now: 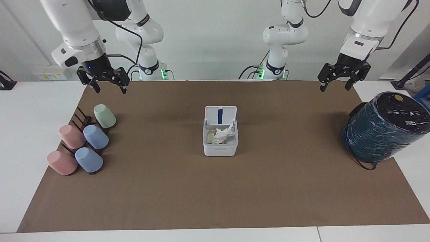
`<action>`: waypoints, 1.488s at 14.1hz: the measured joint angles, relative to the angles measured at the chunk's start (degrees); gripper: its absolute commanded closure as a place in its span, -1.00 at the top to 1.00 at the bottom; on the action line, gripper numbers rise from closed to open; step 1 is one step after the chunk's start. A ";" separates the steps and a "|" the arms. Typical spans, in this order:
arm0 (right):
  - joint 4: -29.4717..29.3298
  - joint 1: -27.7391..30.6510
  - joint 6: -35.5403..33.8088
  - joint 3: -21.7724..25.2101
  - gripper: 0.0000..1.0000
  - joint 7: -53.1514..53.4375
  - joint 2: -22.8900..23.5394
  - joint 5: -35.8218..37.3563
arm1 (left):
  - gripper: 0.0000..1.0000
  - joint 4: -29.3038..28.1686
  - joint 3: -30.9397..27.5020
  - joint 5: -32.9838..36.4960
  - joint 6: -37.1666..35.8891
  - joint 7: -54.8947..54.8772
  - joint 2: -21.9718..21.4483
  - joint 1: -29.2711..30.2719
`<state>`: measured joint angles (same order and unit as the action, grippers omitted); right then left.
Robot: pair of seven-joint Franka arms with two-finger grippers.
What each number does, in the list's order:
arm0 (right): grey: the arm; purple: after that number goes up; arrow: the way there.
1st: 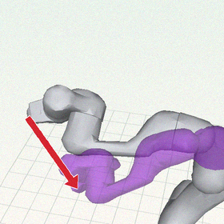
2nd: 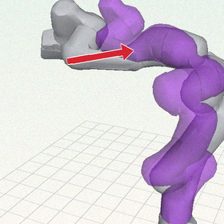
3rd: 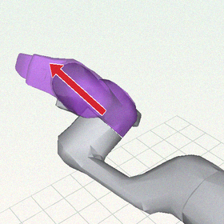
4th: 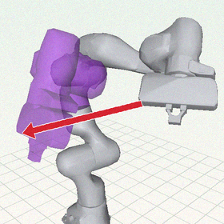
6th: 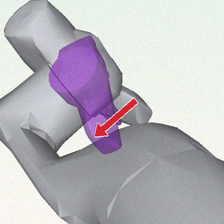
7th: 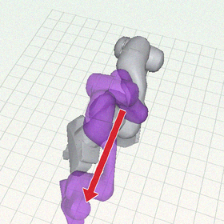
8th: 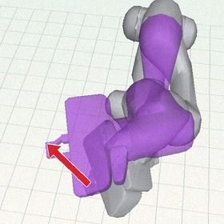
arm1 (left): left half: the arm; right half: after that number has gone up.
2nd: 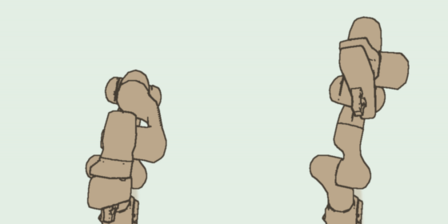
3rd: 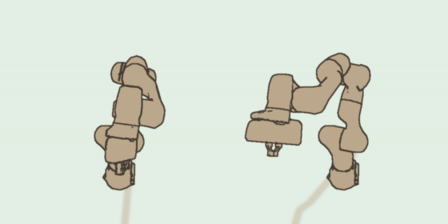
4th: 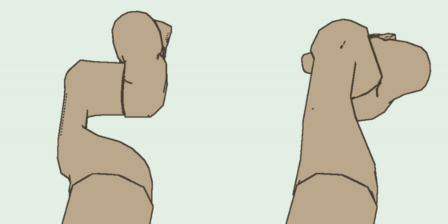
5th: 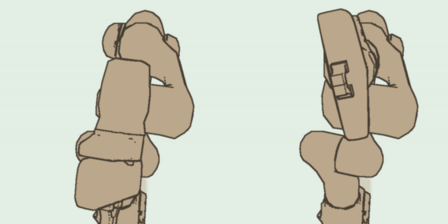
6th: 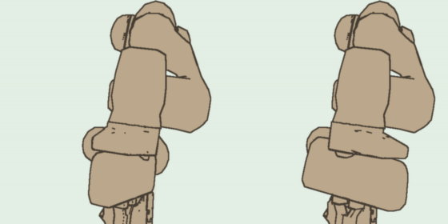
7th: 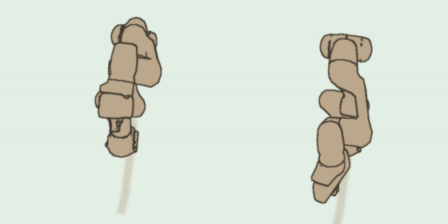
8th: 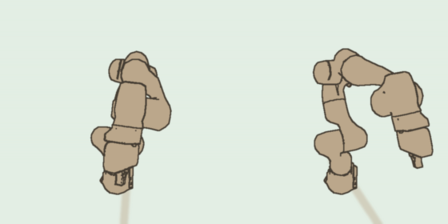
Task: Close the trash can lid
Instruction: 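Move the left gripper toward the open white trash can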
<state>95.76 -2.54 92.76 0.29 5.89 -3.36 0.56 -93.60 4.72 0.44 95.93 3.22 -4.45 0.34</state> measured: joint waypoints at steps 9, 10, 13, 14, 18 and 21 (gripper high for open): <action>0.00 0.01 0.00 0.00 1.00 0.00 0.00 0.00 | 1.00 -0.01 -0.04 0.00 0.02 0.00 0.00 0.01; 0.00 0.01 0.00 0.00 1.00 0.00 0.00 0.00 | 1.00 -0.13 -0.03 0.00 0.02 0.00 -0.01 0.00; 0.01 0.01 0.00 0.00 1.00 0.00 0.00 0.00 | 0.05 -1.42 0.27 0.00 0.02 0.01 -0.35 -0.07; 0.01 0.01 0.00 0.00 1.00 0.00 0.00 0.00 | -0.14 -2.20 0.43 -0.02 0.02 0.01 -0.68 -0.16; 0.01 0.01 0.00 0.00 1.00 0.00 0.00 0.00 | -0.41 -9.39 0.69 -0.05 4.23 3.29 -3.86 -4.00; 0.01 0.01 0.00 0.00 1.00 0.00 0.00 0.00 | -0.55 -17.97 0.92 -0.07 10.13 9.01 -7.48 -9.67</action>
<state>95.76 -2.54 92.76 0.29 5.89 -3.36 0.56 -111.58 5.64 0.38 106.06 12.23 -11.92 -9.33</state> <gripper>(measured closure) 0.000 0.700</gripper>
